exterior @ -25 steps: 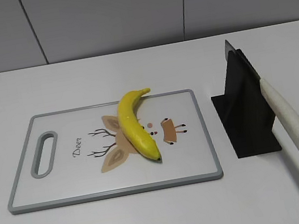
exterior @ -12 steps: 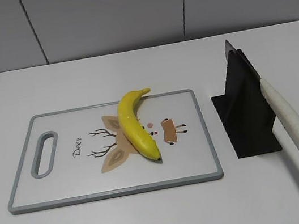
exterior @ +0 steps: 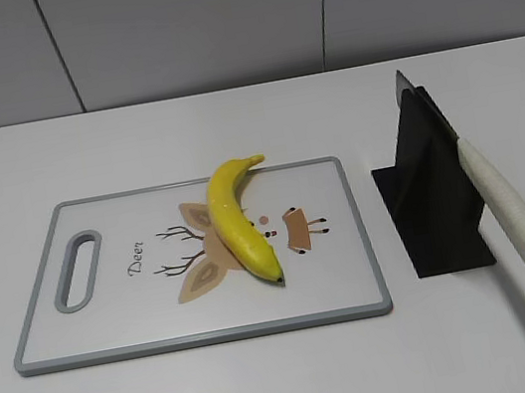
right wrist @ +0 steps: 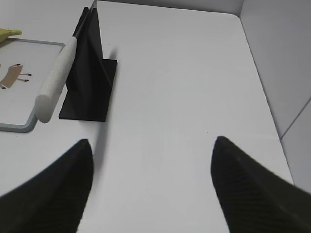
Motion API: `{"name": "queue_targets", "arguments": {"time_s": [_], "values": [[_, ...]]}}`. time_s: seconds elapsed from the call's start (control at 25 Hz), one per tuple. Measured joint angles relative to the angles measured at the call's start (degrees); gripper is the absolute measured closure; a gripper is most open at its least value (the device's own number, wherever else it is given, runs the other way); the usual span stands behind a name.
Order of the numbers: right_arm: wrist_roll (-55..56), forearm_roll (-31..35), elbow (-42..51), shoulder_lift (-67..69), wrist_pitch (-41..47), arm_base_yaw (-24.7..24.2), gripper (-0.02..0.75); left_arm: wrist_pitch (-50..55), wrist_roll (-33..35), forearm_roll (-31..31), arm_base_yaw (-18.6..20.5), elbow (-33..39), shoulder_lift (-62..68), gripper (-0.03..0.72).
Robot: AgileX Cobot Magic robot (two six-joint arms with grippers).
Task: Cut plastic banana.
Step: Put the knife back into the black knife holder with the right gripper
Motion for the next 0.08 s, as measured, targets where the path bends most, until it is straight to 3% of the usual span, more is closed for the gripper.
{"name": "queue_targets", "arguments": {"time_s": [0.08], "values": [[0.0,0.0,0.0,0.0,0.0,0.0,0.152,0.0,0.0,0.0,0.0,0.0,0.0,0.449]]}}
